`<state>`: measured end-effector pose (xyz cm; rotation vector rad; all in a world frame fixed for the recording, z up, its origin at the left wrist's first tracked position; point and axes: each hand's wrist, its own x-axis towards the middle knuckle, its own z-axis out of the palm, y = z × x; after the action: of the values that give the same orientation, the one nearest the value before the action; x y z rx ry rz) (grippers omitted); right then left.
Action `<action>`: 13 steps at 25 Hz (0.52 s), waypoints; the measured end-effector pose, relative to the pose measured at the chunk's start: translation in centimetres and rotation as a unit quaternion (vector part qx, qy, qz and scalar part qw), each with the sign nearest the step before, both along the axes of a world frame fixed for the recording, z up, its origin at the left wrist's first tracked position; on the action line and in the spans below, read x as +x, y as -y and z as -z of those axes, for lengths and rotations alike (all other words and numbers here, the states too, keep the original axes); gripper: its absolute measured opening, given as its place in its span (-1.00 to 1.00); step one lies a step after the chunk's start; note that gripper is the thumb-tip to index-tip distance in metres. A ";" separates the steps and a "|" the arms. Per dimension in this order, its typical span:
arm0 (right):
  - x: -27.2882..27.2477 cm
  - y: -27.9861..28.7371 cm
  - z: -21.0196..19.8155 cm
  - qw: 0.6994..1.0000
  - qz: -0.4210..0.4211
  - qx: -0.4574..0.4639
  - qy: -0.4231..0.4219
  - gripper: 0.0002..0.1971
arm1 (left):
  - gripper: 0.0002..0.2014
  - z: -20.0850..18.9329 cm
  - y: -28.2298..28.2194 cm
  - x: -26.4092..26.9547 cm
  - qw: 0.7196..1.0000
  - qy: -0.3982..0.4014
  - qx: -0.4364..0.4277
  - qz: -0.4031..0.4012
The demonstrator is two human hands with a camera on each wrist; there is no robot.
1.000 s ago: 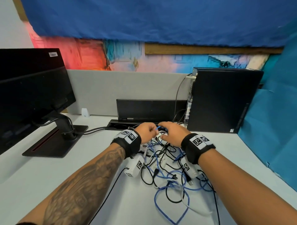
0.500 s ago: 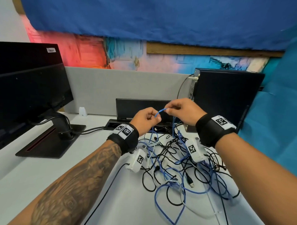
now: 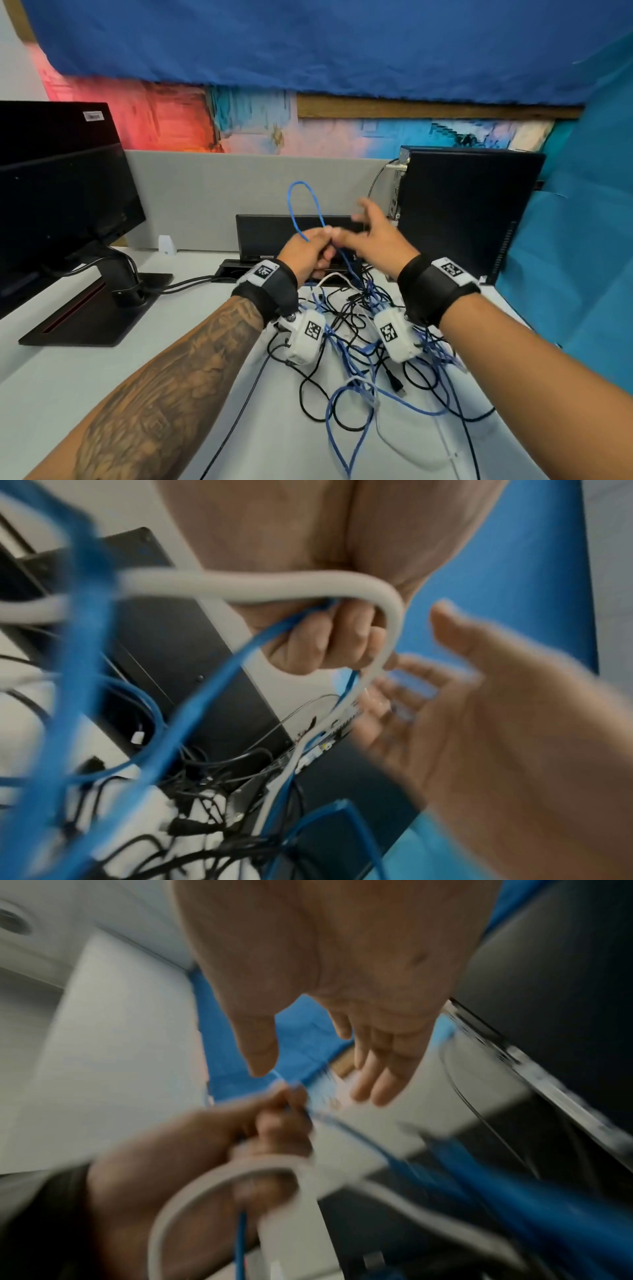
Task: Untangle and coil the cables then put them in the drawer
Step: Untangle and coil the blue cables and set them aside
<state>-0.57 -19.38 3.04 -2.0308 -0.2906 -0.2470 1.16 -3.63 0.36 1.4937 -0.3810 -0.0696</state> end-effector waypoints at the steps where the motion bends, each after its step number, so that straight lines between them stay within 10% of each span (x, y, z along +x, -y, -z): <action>1: 0.2 0.0 1.7 0.998 -0.029 -0.007 -0.058 -0.14 | -0.66 -0.7 -0.1 0.1 0.999 -0.020 -0.038 0.002; 8: 0.0 1.8 7.1 0.946 -0.055 -0.290 -0.136 0.02 | -0.68 -5.1 -2.2 1.4 0.993 -0.006 -0.115 -0.026; 13: -0.3 0.0 4.4 0.981 -0.130 -0.016 -0.144 -0.49 | -0.63 -7.3 -1.9 1.5 0.988 -0.024 -0.152 0.018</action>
<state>-0.90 -19.38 -1.32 -2.0035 -0.3733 0.2148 2.67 -1.76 7.61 1.1816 -0.3625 -0.0722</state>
